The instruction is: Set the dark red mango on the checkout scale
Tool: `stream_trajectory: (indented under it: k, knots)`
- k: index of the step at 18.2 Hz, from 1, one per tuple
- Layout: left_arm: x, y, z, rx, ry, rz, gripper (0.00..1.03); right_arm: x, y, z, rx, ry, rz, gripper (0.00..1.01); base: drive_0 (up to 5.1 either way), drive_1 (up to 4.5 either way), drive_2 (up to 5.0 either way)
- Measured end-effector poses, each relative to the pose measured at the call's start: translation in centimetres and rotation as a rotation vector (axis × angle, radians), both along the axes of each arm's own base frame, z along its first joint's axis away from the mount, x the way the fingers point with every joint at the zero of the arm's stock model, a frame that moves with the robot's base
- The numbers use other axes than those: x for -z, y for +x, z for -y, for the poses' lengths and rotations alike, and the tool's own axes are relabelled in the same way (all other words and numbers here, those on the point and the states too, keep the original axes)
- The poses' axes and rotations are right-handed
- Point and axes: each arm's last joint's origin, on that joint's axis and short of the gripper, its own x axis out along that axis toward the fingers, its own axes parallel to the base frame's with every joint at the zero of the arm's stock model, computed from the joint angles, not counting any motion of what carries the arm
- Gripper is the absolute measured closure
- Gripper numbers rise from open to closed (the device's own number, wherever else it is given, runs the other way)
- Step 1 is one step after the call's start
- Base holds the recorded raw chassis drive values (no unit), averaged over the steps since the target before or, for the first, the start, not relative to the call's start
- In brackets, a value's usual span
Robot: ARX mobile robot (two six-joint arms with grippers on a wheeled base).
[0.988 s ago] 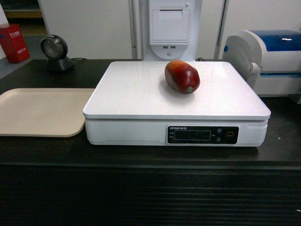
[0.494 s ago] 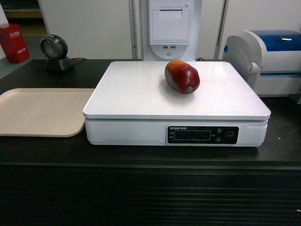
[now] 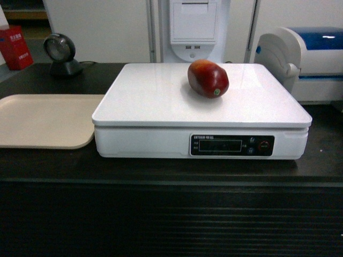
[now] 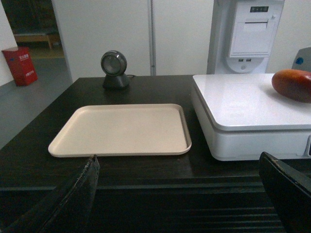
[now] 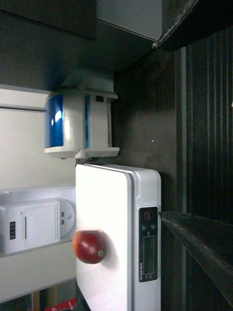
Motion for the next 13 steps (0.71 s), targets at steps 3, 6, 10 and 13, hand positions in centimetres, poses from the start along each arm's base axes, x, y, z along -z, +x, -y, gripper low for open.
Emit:
stream_trajectory:
  k: [3, 6, 10, 13]
  knots:
    - [0.01, 0.0, 0.0, -0.001, 0.0, -0.001, 0.05, 0.02, 0.0, 0.0, 0.0, 0.0, -0.002, 0.03, 0.0, 0.0, 0.0]
    - [0.01, 0.0, 0.0, -0.002, 0.0, -0.001, 0.05, 0.03, 0.0, 0.0, 0.0, 0.0, -0.003, 0.03, 0.0, 0.0, 0.0]
    - [0.02, 0.0, 0.0, -0.001, -0.002, -0.002, 0.05, 0.03, 0.0, 0.0, 0.0, -0.001, -0.003, 0.03, 0.0, 0.0, 0.0]
    - [0.02, 0.0, 0.0, 0.0, -0.002, -0.002, 0.05, 0.03, 0.0, 0.0, 0.0, 0.0, -0.003, 0.03, 0.0, 0.0, 0.0]
